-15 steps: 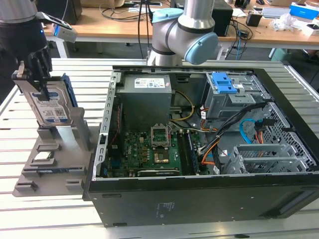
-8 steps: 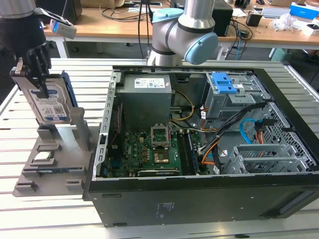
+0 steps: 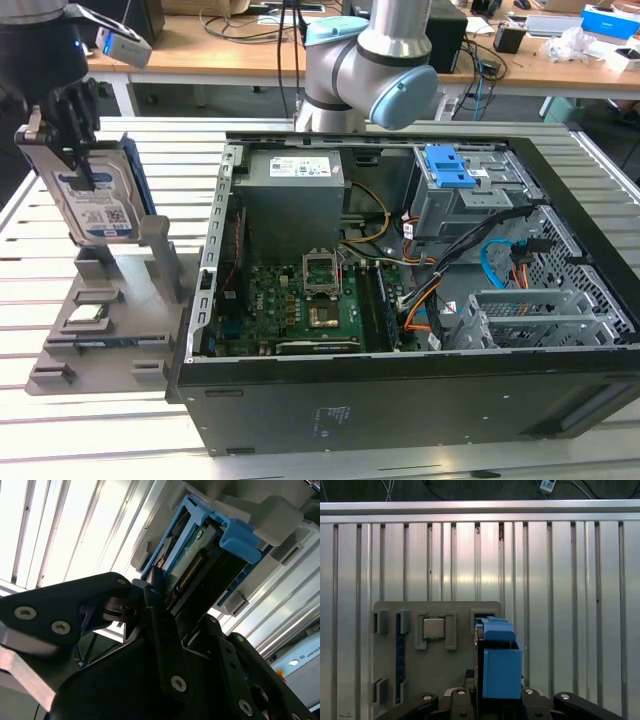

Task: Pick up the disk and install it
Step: 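Pick up the disk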

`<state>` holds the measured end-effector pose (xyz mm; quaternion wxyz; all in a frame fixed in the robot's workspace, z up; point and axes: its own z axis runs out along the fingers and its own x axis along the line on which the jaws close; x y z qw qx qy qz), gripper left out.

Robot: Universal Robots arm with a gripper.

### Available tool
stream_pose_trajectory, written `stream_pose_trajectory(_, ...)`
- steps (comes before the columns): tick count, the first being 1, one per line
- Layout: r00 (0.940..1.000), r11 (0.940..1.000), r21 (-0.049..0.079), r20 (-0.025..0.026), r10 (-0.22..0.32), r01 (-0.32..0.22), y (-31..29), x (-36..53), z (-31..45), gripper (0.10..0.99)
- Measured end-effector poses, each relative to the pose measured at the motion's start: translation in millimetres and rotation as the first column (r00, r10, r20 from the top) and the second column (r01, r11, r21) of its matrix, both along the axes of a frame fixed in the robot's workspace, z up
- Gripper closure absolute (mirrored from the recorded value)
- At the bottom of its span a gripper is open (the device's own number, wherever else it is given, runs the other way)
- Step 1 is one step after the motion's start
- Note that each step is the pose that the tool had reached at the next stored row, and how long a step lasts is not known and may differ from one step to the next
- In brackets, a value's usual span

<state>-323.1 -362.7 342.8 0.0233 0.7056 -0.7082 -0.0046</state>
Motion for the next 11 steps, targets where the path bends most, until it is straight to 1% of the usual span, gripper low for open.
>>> stream_pose_trajectory(11, 1.0, 1.0, 0.0, 0.0, 0.0, 0.0, 0.5, 0.0, 10.5, 0.729)
